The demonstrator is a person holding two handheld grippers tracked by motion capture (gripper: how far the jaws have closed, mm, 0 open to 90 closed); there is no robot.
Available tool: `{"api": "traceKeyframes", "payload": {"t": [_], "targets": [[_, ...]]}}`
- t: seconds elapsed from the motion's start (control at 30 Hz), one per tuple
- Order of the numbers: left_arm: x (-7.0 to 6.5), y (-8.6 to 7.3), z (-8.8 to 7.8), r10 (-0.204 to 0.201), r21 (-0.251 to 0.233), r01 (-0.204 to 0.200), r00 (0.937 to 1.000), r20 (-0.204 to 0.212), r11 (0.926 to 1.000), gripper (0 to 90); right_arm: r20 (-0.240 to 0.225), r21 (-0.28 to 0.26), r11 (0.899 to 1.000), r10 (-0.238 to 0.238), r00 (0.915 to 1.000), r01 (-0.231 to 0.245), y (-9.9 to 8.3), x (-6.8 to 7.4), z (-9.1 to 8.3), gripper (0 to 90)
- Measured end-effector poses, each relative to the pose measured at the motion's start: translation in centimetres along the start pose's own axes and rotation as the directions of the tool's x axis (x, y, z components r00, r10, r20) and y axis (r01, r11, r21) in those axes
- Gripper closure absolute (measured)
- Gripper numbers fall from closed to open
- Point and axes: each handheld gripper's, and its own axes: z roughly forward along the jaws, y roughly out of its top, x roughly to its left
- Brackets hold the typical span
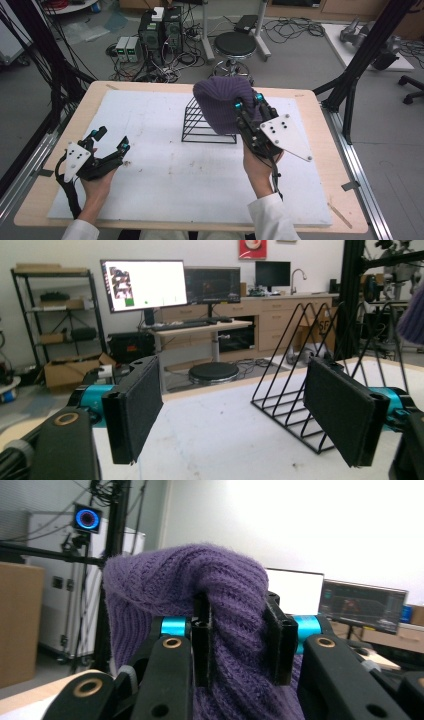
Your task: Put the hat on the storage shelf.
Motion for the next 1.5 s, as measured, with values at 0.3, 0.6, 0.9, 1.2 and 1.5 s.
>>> {"api": "traceKeyframes", "payload": {"t": [0.3,0.6,0.9,1.2,1.5], "targets": [[-0.9,1.6,1.4,-0.027,0.004,0.026,0.9919,0.124,0.9996,24.5,-0.062,-0.015,1.000,0.023,0.9978,-0.024,0.5,2.8,1.3,70.2],[-1.3,2.4,2.8,-0.053,-0.021,0.059,0.9760,0.211,0.9980,25.2,-0.099,-0.017,0.998,0.062,0.9932,-0.064,0.2,4.9,2.7,69.9],[-2.8,3.5,4.9,-0.047,-0.042,0.066,0.9320,0.359,0.9969,25.5,-0.145,-0.013,0.995,0.096,0.9847,-0.099,-0.1,6.2,3.6,69.8],[-3.5,3.0,5.9,-0.087,-0.022,0.107,0.8954,0.437,0.9940,25.5,-0.198,-0.008,0.992,0.125,0.9721,-0.129,0.1,7.1,3.6,69.9],[-4.8,2.7,6.8,-0.096,0.013,0.104,0.8481,0.521,0.9945,38.5,-0.232,-0.002,0.989,0.142,0.9623,-0.146,0.1,7.8,3.4,69.9]]}}
